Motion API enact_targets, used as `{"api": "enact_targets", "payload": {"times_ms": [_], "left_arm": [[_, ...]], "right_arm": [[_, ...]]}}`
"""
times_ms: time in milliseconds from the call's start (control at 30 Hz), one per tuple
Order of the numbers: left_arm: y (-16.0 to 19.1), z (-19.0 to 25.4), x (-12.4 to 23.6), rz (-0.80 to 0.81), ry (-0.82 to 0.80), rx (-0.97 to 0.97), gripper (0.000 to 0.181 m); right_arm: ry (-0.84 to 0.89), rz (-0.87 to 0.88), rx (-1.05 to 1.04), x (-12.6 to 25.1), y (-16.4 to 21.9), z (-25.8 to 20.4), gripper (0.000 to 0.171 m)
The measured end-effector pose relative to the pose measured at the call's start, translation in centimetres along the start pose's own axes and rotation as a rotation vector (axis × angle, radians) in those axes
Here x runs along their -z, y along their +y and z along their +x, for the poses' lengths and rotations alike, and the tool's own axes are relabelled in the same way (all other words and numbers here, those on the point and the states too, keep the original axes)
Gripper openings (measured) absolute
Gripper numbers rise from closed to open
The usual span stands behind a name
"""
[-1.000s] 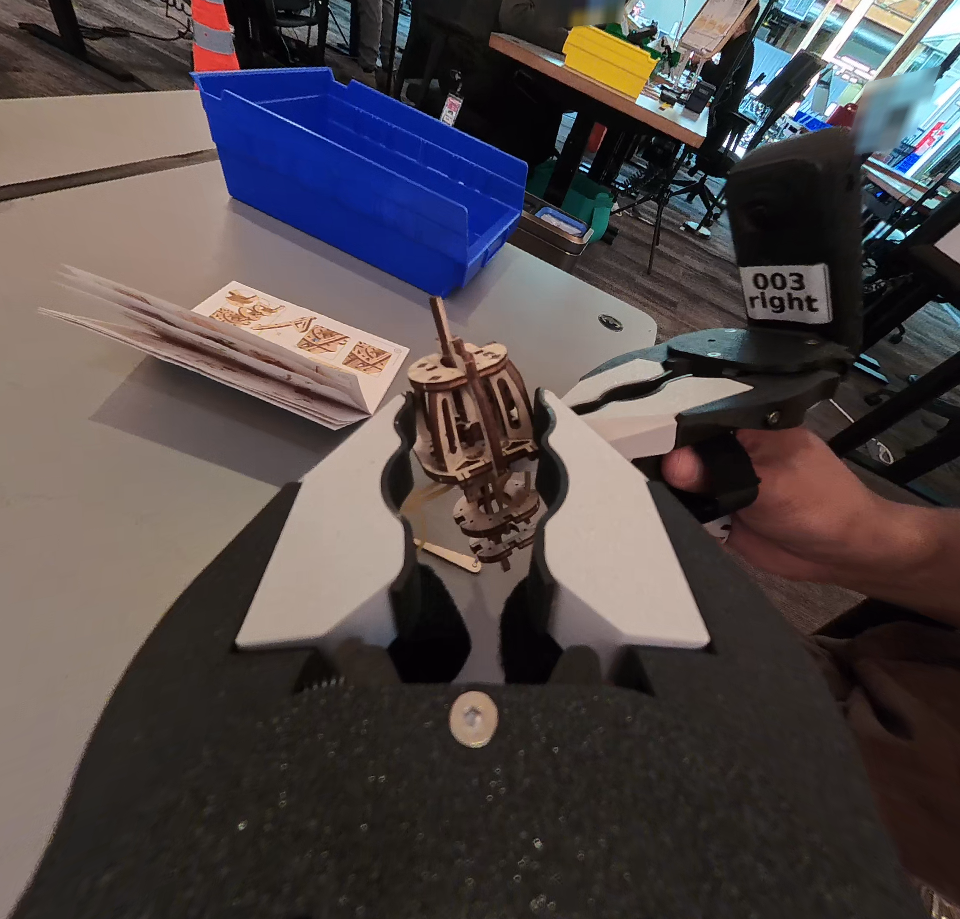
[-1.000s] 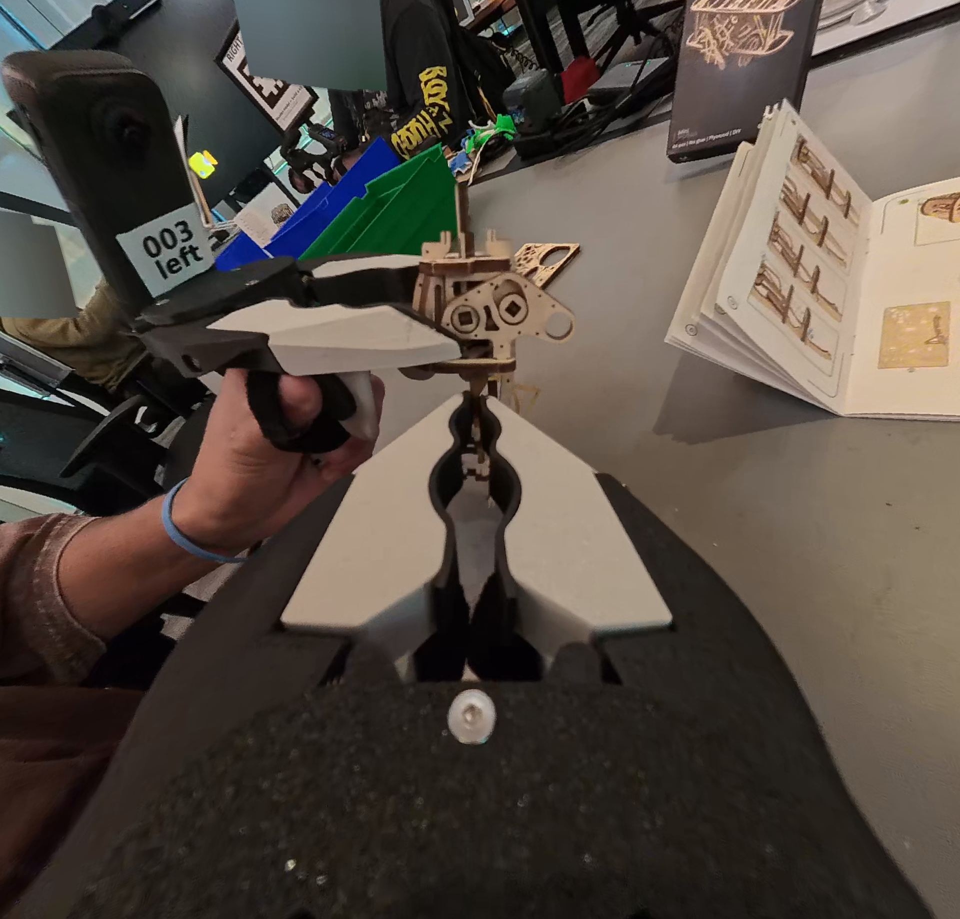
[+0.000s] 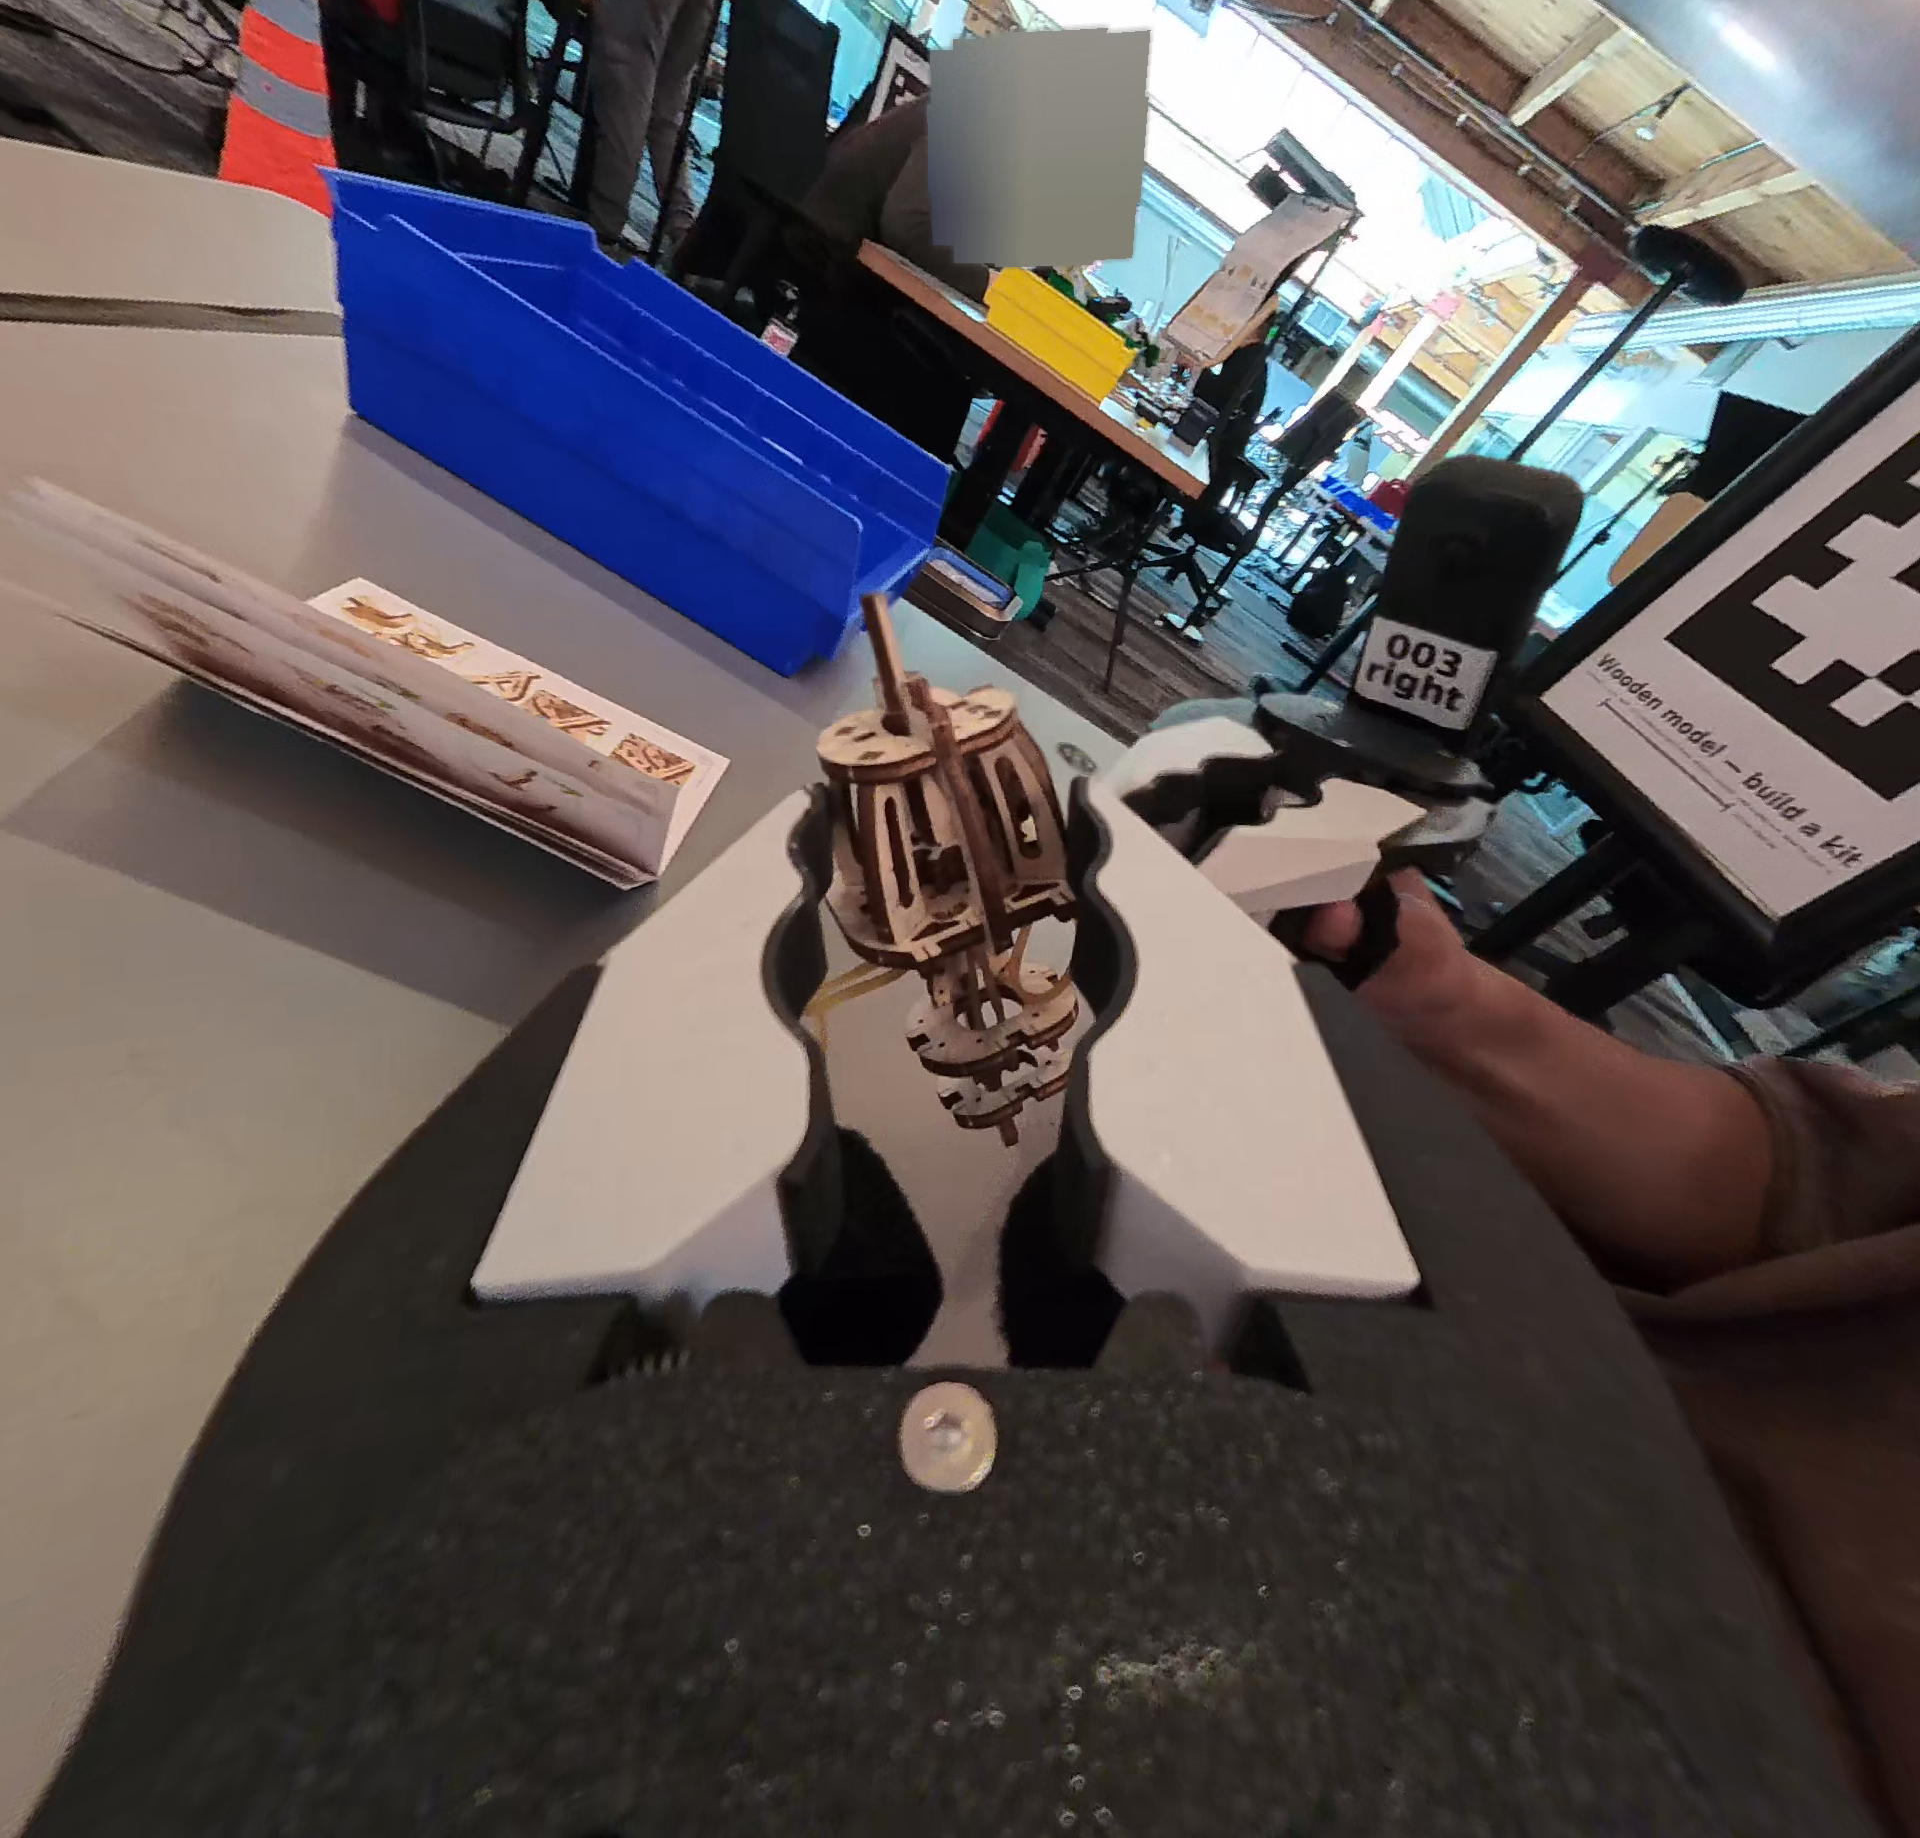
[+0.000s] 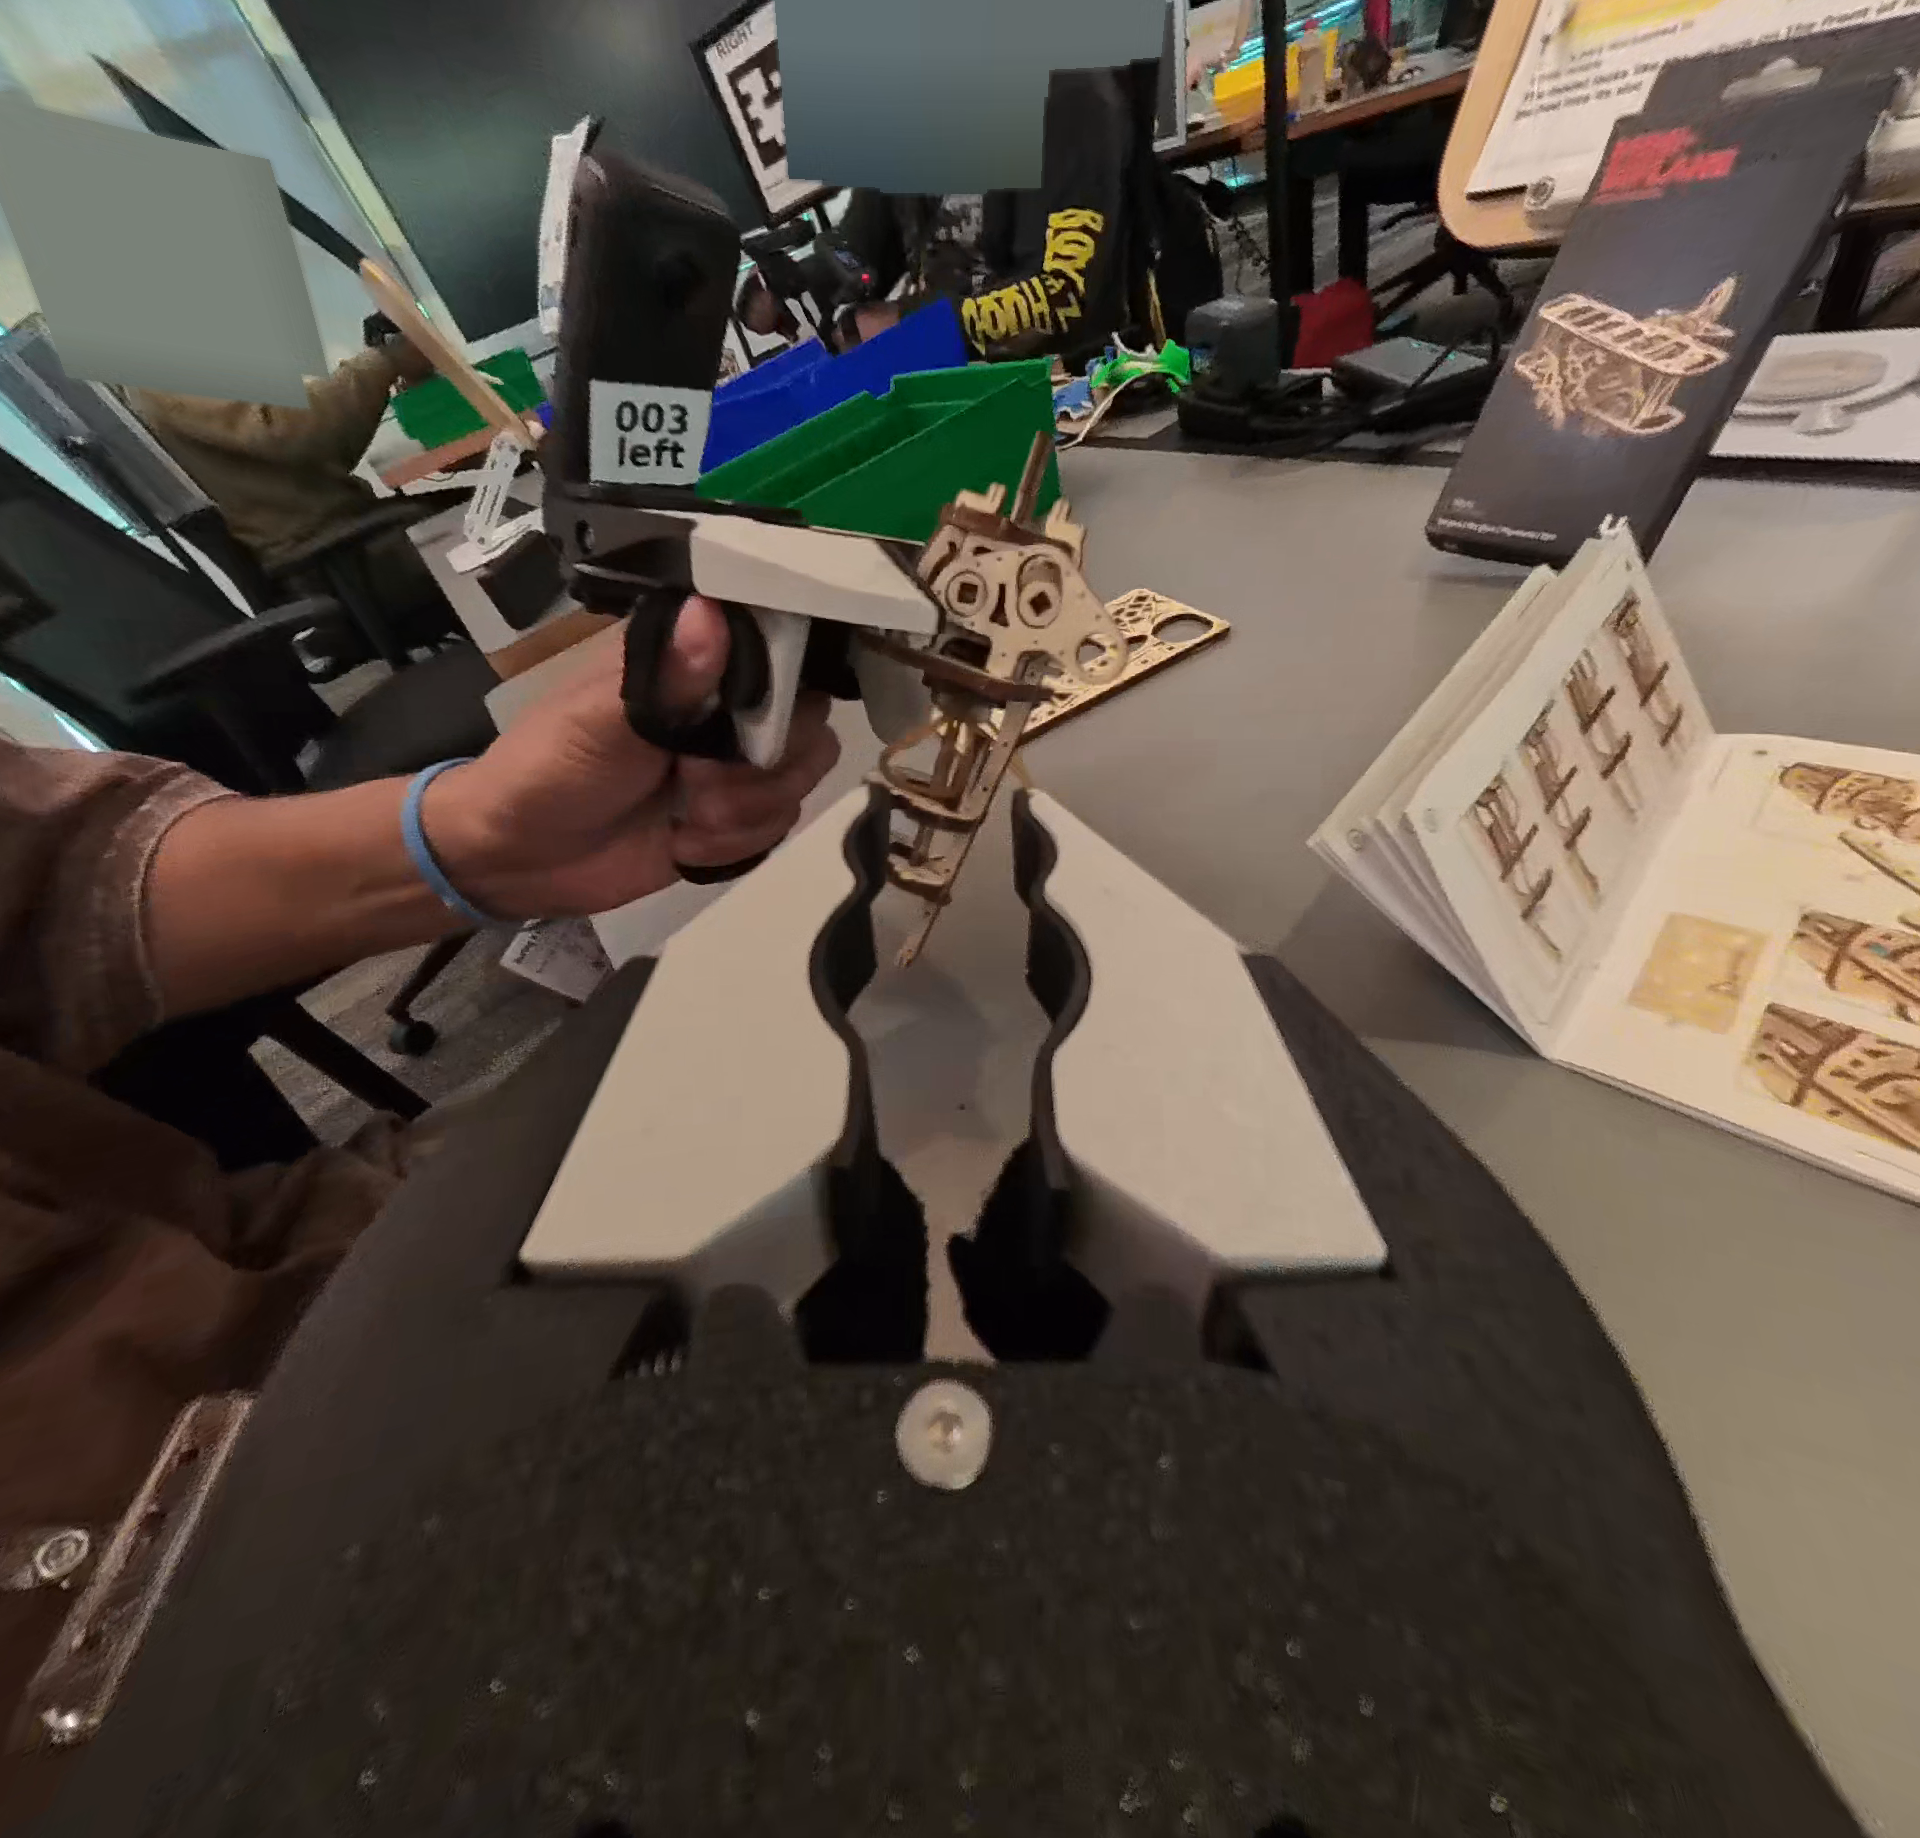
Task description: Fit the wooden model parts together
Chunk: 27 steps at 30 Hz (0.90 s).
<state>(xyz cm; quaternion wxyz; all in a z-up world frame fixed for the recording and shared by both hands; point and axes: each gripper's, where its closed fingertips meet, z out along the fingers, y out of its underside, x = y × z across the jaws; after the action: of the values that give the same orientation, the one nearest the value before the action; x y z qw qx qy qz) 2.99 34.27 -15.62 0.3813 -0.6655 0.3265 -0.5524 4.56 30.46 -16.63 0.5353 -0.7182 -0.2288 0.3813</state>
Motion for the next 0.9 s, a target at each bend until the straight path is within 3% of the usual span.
{"api": "enact_targets", "payload": {"times_ms": [200, 367, 700, 800, 900], "left_arm": [[0.0, 0.4, -0.2, -0.007, -0.053, -0.095, 0.043], [0.2, 0.9, -0.5, -0.019, -0.052, -0.124, 0.043], [0.4, 0.8, -0.6, -0.027, -0.065, -0.132, 0.043], [0.3, 0.6, -0.6, -0.028, -0.084, -0.137, 0.043], [0.3, 0.4, -0.5, -0.026, -0.1, -0.143, 0.043]], "right_arm": [[0.037, 0.005, -0.216, -2.0, 1.0, -0.2, 0.025], [0.031, 0.004, -0.253, -2.3, 1.2, 0.1, 0.027], [0.048, -0.005, -0.252, -1.9, 1.3, 0.1, 0.001], [0.07, -0.008, -0.228, -1.9, 1.3, 0.3, 0.003], [0.075, -0.011, -0.235, -1.8, 1.4, 0.3, 0.021]]}}
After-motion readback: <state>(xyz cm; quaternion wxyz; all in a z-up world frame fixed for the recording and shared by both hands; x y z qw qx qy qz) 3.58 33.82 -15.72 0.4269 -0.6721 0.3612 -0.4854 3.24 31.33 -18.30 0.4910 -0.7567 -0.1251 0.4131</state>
